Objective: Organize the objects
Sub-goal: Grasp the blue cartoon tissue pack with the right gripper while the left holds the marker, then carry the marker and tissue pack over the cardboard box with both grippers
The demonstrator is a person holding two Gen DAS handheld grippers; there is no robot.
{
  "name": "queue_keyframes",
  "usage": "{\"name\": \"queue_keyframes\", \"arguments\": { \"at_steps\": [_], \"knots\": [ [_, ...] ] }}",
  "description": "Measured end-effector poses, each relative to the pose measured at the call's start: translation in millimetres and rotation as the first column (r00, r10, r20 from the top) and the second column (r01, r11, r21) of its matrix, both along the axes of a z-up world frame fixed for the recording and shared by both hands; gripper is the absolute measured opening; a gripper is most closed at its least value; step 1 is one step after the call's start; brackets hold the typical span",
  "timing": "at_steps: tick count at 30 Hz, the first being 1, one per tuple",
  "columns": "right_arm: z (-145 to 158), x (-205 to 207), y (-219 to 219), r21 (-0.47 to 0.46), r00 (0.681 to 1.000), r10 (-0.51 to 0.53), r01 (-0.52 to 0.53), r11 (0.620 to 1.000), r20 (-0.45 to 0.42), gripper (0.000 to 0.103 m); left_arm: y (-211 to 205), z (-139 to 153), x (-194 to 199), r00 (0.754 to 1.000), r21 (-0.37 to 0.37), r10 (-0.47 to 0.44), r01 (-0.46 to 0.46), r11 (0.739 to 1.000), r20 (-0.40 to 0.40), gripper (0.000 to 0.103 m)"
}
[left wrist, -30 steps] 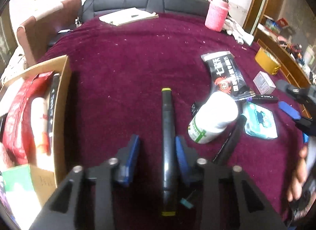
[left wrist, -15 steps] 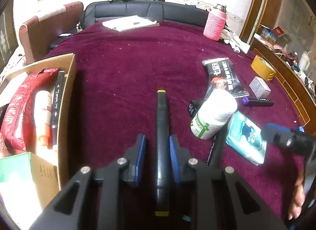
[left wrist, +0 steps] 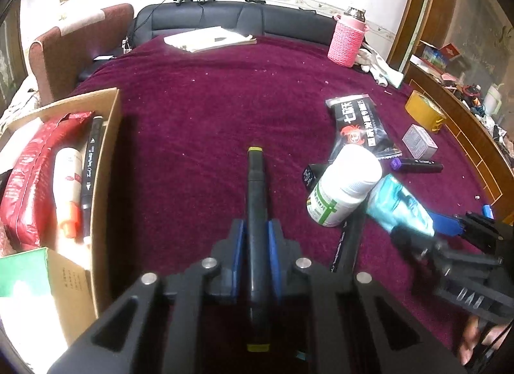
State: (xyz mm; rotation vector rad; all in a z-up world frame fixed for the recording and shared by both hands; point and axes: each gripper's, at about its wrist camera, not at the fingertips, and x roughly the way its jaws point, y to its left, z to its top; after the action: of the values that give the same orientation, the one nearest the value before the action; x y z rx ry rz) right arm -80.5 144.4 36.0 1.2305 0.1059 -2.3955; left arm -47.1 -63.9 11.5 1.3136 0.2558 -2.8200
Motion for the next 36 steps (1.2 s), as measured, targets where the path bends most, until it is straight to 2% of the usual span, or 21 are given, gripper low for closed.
{"name": "queue_keyframes", "arguments": {
  "at_steps": [5,13,17,22,28,36],
  "knots": [
    [12,-4,10,-0.089,0.998,-0.056,0.055,0.995,-0.014,0.052,1,3,9,1.0,0.047,-0.012,0.012,0.999,0.008,0.014],
    [32,0,24,-0.218,0.991,-0.121,0.104,0.97,-0.063,0.052,-1,28,32,0.998,0.078,-0.021,0.026,0.997,-0.057,0.014],
    [40,6,21,-0.26,0.99,-0.096,0.067,0.963,-0.101,0.052,-7,39,43,0.997,0.124,-0.025,0.034,0.992,-0.076,0.014],
    [45,15,11,-0.272,0.989,-0.059,0.02,0.962,-0.137,0.052,-23,53,62,0.994,0.144,-0.008,0.024,0.989,-0.113,0.014],
    [51,26,4,-0.351,0.994,-0.038,0.001,0.936,-0.101,0.052,-58,73,87,0.986,0.202,0.042,-0.009,0.979,-0.161,0.014],
    [81,65,-51,-0.37,0.988,0.081,-0.124,0.921,-0.131,0.053,-121,94,123,0.965,0.24,0.15,-0.097,0.966,-0.216,0.014]
  ]
}}
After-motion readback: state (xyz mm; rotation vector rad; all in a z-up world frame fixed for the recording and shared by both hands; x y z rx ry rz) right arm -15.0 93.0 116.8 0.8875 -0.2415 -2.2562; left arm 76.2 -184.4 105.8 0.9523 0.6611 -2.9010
